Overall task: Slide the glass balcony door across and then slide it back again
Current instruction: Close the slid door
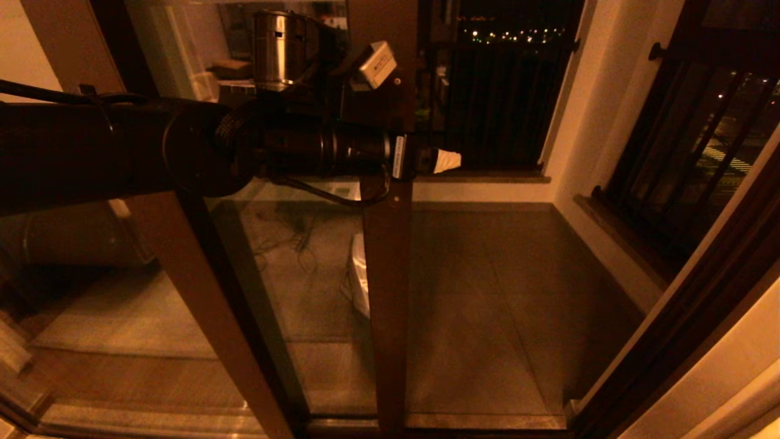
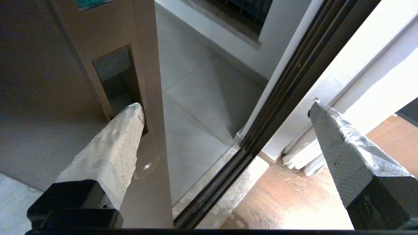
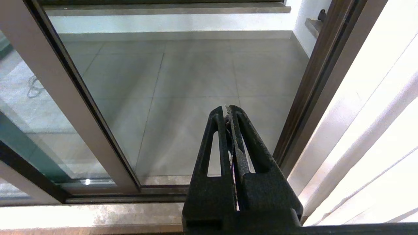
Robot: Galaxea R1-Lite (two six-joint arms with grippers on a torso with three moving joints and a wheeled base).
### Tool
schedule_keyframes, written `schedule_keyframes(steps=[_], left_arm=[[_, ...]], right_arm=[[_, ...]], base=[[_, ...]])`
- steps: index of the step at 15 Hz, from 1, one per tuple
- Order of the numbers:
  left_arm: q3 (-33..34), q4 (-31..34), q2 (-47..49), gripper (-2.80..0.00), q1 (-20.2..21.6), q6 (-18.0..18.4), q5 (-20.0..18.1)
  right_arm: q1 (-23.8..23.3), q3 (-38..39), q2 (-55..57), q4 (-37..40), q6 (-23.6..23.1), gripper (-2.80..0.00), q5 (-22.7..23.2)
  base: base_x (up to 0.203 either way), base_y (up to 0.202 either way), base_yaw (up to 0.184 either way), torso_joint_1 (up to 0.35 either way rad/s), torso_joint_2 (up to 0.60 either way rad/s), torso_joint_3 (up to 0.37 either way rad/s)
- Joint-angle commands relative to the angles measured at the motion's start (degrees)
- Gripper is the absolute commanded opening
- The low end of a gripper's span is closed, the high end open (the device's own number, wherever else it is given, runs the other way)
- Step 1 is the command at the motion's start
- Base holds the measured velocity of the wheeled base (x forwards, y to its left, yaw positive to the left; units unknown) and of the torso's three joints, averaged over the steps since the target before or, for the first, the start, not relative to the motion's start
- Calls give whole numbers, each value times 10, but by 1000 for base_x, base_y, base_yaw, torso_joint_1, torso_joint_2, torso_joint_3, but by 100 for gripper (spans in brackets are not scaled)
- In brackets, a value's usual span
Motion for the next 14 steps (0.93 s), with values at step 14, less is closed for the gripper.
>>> schedule_keyframes(steps=[14], left_arm=[[-7,17,-9,0,-20,0,2]], right_arm=[[0,0,0,0,0,-280,0]], base=[[0,0,0,0,0,0]])
